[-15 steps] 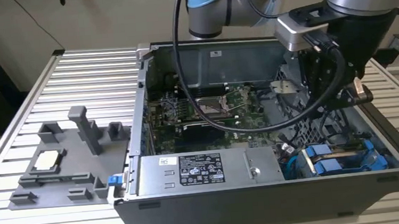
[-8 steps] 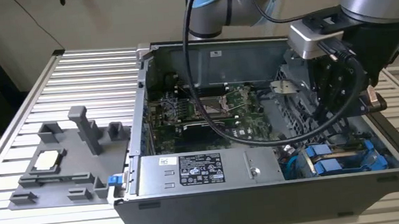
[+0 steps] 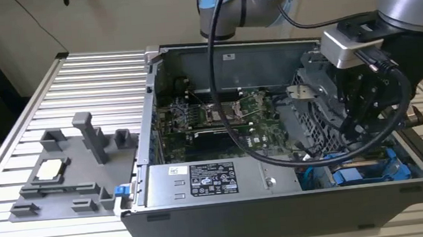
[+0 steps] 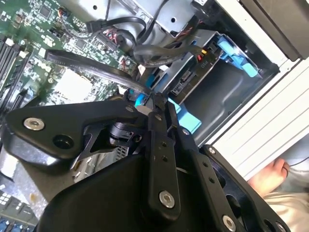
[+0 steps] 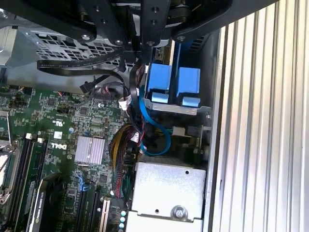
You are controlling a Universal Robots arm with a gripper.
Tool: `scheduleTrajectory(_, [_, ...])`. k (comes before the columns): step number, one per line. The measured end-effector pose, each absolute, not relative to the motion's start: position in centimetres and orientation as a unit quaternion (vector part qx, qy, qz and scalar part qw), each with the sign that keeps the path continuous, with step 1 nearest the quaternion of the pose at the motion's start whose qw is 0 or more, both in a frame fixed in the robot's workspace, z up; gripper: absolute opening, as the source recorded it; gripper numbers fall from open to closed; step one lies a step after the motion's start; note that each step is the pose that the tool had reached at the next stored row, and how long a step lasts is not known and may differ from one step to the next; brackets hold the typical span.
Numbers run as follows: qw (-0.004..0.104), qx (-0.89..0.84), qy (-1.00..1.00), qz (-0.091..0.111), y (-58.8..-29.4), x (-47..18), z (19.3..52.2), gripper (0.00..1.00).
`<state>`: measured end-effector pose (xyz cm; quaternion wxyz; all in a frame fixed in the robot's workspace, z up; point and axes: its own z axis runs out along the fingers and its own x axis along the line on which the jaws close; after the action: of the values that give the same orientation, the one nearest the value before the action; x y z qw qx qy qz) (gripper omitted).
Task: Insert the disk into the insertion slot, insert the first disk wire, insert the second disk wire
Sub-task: 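Insert the second disk wire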
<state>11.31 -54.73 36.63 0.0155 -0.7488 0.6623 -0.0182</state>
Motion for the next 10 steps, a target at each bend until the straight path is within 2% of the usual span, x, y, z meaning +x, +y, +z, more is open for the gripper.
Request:
scheduleTrajectory(4, [0.003,-0.749,0.663,-0.004,-54.9,12.2,36.6,0.16])
scheduleTrajectory(10, [-0.008,-0.749,0.662,0.009,-55.2,13.4,36.5,0.16])
